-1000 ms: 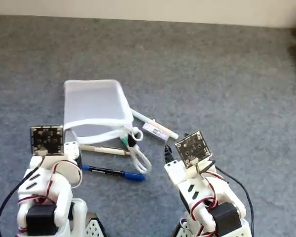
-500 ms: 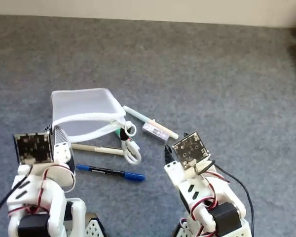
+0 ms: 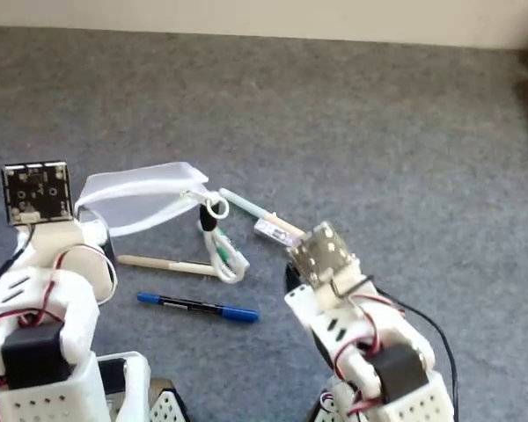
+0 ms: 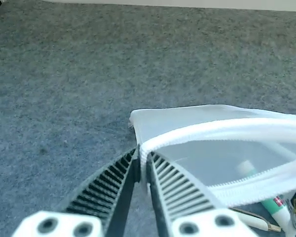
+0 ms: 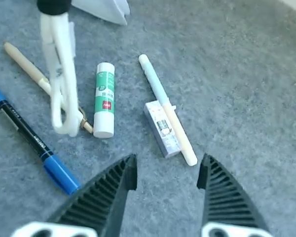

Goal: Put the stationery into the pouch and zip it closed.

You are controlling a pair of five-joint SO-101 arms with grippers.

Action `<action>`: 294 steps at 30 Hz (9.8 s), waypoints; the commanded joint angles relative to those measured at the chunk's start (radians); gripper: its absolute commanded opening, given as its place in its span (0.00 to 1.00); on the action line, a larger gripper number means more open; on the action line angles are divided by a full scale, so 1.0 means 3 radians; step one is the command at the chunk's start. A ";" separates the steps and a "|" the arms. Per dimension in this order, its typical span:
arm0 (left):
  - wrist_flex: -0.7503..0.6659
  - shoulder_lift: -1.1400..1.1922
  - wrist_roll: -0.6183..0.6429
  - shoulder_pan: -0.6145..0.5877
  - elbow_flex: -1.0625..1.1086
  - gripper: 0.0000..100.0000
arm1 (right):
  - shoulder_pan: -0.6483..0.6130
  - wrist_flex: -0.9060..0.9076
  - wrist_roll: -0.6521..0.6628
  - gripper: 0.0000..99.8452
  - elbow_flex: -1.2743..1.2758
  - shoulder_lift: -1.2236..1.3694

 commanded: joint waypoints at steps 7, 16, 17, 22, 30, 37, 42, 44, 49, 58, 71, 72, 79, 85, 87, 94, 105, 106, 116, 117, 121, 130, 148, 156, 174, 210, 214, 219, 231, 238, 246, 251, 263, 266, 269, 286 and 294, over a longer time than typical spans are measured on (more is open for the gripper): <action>0.0072 0.0243 -0.0020 -0.0504 -0.0238 0.01 | -0.0130 -0.0095 0.0031 0.19 -0.1210 0.1921; 0.0097 0.0243 -0.0020 -0.0555 -0.0228 0.01 | -0.0381 -0.0095 0.0041 0.19 -0.1931 0.3179; 0.0097 0.0243 -0.0020 -0.0555 -0.0228 0.01 | -0.0381 -0.0095 0.0041 0.19 -0.2013 0.3312; 0.0138 0.0238 -0.0020 -0.0555 -0.0228 0.01 | -0.0381 -0.0095 0.0123 0.19 -0.2473 0.3992; 0.0138 0.0238 -0.0015 -0.0555 -0.0222 0.01 | -0.0366 -0.0090 0.0368 0.15 -0.3015 0.4907; 0.0179 0.0238 -0.0015 -0.0555 -0.0228 0.01 | -0.0253 -0.0090 0.0368 0.15 -0.3301 0.5178; 0.0179 0.0238 -0.0015 -0.0555 -0.0228 0.01 | -0.0192 -0.0090 0.0368 0.15 -0.3460 0.5475; 0.0179 0.0238 -0.0015 -0.0555 -0.0228 0.01 | -0.0197 -0.0090 0.0373 0.15 -0.3532 0.5639; 0.0184 0.0238 -0.0010 -0.0555 -0.0228 0.01 | -0.0182 -0.0090 0.0373 0.15 -0.3721 0.5946; 0.0184 0.0238 -0.0010 -0.0555 -0.0222 0.01 | -0.0146 -0.0079 0.0373 0.15 -0.3777 0.6145; 0.0189 0.0238 -0.0010 -0.0555 -0.0222 0.01 | -0.0120 -0.0069 0.0373 0.15 -0.3746 0.6171; 0.0210 0.0238 -0.0010 -0.0555 -0.0222 0.01 | -0.0120 -0.0069 0.0373 0.15 -0.3746 0.6206; 0.0230 0.0238 -0.0010 -0.0555 -0.0228 0.01 | -0.0125 0.0018 0.0373 0.03 -0.3777 0.6508; 0.0230 0.0238 -0.0010 -0.0555 -0.0228 0.01 | -0.0115 0.0253 0.0368 0.00 -0.3982 0.6498; 0.0230 0.0238 -0.0010 -0.0555 -0.0228 0.01 | -0.0074 0.0391 0.0368 0.00 -0.4043 0.6498; 0.0210 0.0238 -0.0005 -0.0545 -0.0228 0.01 | -0.0054 0.0570 0.0343 0.00 -0.4089 0.6114; 0.0210 0.0253 -0.0005 -0.0442 -0.0289 0.01 | -0.0054 0.0064 0.0128 0.00 -0.3020 0.4923; 0.0215 0.0258 -0.0005 -0.0412 -0.0299 0.01 | -0.0049 0.0028 0.0082 0.00 -0.2938 0.4805; 0.0205 0.0263 0.0000 -0.0350 -0.0309 0.01 | -0.0043 -0.0279 -0.0343 0.00 -0.2212 0.3634; 0.0205 0.0263 0.0000 -0.0350 -0.0340 0.01 | -0.0049 -0.0315 -0.0368 0.00 -0.2146 0.3516; 0.0220 0.0269 0.0000 -0.0350 -0.0448 0.01 | -0.0064 -0.0437 -0.0660 0.01 -0.1987 0.3117; 0.0235 0.0504 0.0005 -0.0299 -0.0693 0.01 | -0.0299 -0.0468 -0.0757 0.01 -0.1972 0.2693; 0.1048 0.1793 0.0327 0.0141 -0.2360 0.01 | -0.0673 -0.0570 -0.0757 0.01 -0.1992 0.1736; 0.1043 0.2069 0.0425 0.0130 -0.2345 0.01 | -0.0713 -0.1005 -0.0757 0.01 -0.2186 0.1583; 0.1038 0.2059 0.0425 0.0125 -0.2120 0.01 | -0.1588 -0.2892 -0.0736 0.01 -0.2018 0.1598; 0.1064 0.2059 0.0414 0.0120 -0.2110 0.01 | -0.1399 -0.5414 -0.0742 0.01 -0.0882 0.3102; 0.1064 0.2059 0.0409 0.0120 -0.2110 0.01 | -0.1399 -0.5409 -0.0736 0.01 -0.0882 0.3220; 0.1064 0.2059 0.0409 0.0120 -0.2110 0.01 | -0.1399 -0.5409 -0.0736 0.01 -0.0882 0.3332; 0.1008 0.2059 0.0404 0.0115 -0.1941 0.01 | -0.1404 -0.4698 -0.0736 0.21 -0.0887 0.3117; 0.0992 0.2059 0.0399 0.0115 -0.1941 0.01 | -0.1404 -0.4043 -0.0736 0.21 -0.0887 0.2417; 0.1008 0.2053 0.0399 0.0049 -0.1941 0.01 | -0.1317 -0.3567 -0.0736 0.21 -0.0985 0.2238; 0.1013 0.2018 0.0399 -0.0192 -0.1946 0.01 | -0.1010 -0.2616 -0.0757 0.21 -0.1603 0.2258; 0.0946 0.1516 0.0399 -0.0222 -0.1736 0.01 | -0.0494 -0.1772 -0.0736 0.21 -0.2299 0.2268; 0.0941 0.1516 0.0399 -0.0228 -0.1706 0.01 | -0.0407 -0.1772 -0.0736 0.21 -0.2304 0.2268; 0.0941 0.1516 0.0394 -0.0233 -0.1701 0.01 | -0.0279 -0.1762 -0.0731 0.21 -0.2325 0.2350; 0.0742 0.1506 0.0297 -0.0739 -0.1486 0.01 | -0.0059 -0.0765 -0.0726 0.21 -0.3434 0.4237; 0.0762 0.1501 0.0292 -0.0754 -0.1476 0.01 | -0.0330 -0.0775 -0.0389 0.21 -0.3460 0.4994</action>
